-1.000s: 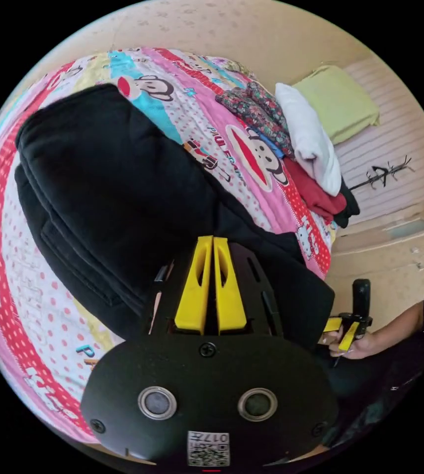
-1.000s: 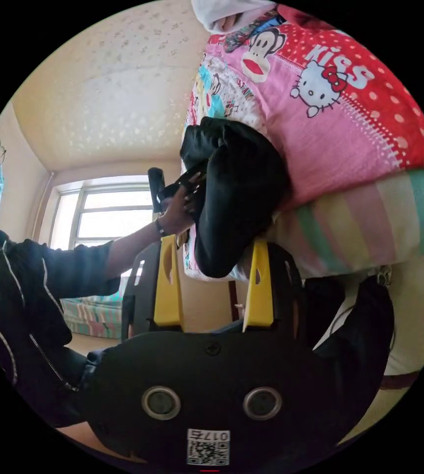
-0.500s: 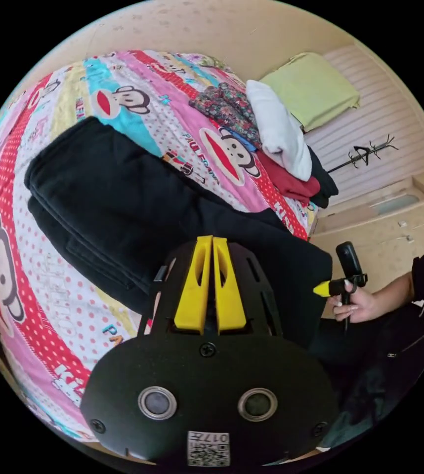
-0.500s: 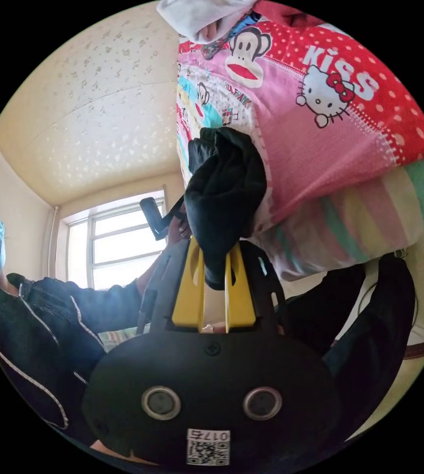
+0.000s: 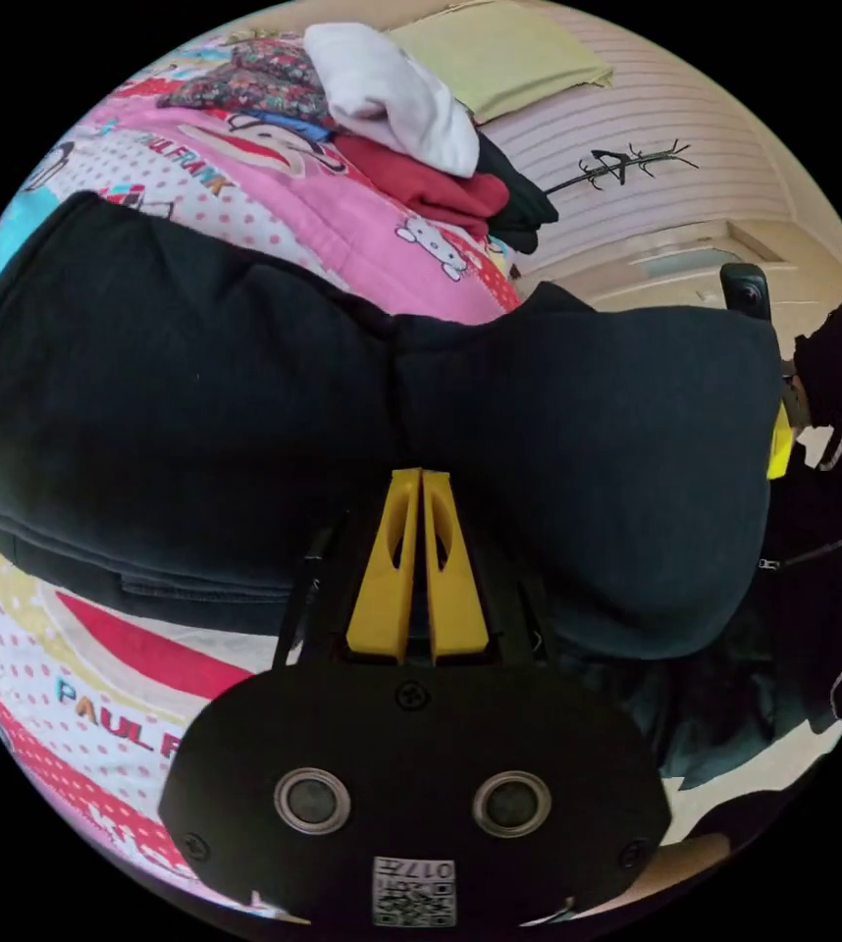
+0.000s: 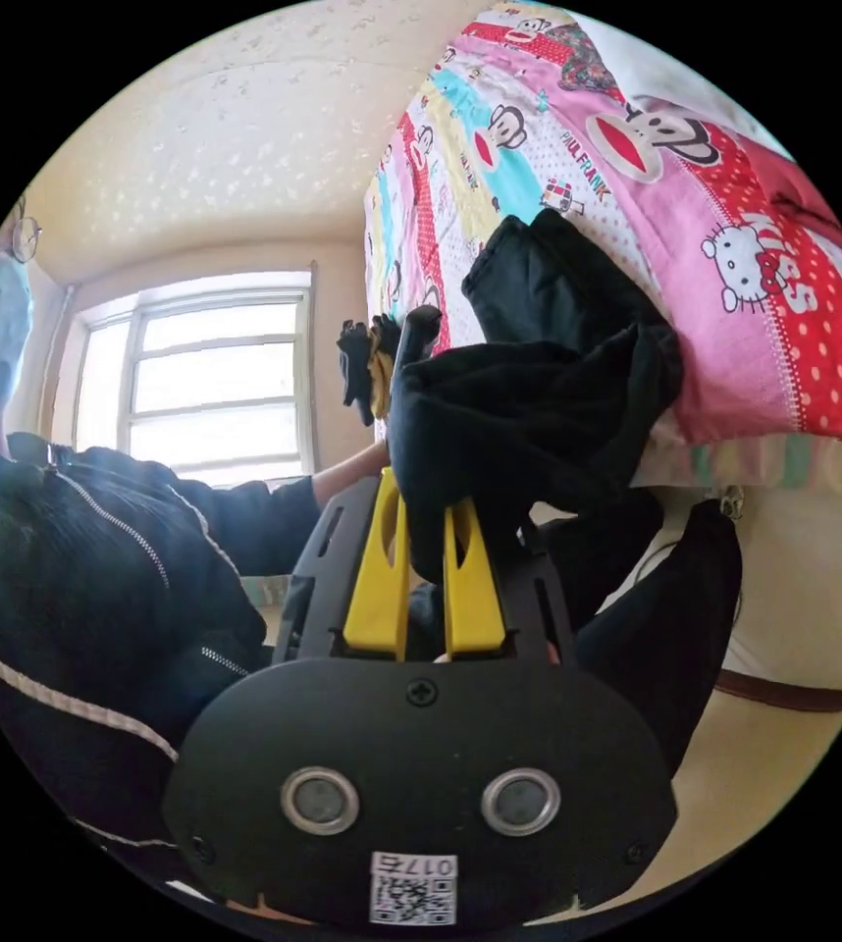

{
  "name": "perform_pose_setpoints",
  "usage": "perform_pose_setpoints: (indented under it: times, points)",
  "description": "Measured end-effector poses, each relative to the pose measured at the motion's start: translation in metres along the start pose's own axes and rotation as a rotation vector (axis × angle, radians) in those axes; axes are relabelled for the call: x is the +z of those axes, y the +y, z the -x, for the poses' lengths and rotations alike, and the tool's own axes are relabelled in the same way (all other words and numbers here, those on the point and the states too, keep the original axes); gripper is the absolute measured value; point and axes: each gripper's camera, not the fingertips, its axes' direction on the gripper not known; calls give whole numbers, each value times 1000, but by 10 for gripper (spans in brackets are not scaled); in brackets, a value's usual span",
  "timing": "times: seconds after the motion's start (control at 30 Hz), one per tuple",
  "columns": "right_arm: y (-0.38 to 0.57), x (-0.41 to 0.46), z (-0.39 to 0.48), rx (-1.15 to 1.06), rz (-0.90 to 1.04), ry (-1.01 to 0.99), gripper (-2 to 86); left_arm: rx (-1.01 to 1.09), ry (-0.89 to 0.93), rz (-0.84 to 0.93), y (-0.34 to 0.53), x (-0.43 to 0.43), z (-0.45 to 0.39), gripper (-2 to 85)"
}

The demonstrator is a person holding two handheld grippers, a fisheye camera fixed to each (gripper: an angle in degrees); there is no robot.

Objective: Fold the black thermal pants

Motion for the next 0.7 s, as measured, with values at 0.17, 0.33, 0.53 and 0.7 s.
perform_pose_setpoints:
  times: [0.17, 0.33, 0.53, 0.7]
  points:
    - [-46, -11, -16, 188, -101, -255, 57, -129, 113, -106, 10, -28, 26, -10]
    - [-114, -5, 5, 242, -133, -316, 63, -298, 500, -424, 61, -87, 96, -9]
    - [-186, 10, -8, 507, -217, -322, 67, -412, 485, -720, 142, -137, 110, -9]
    - [-233, 34, -24, 546, -267, -287, 69, -332, 412, -752, 151, -155, 79, -10]
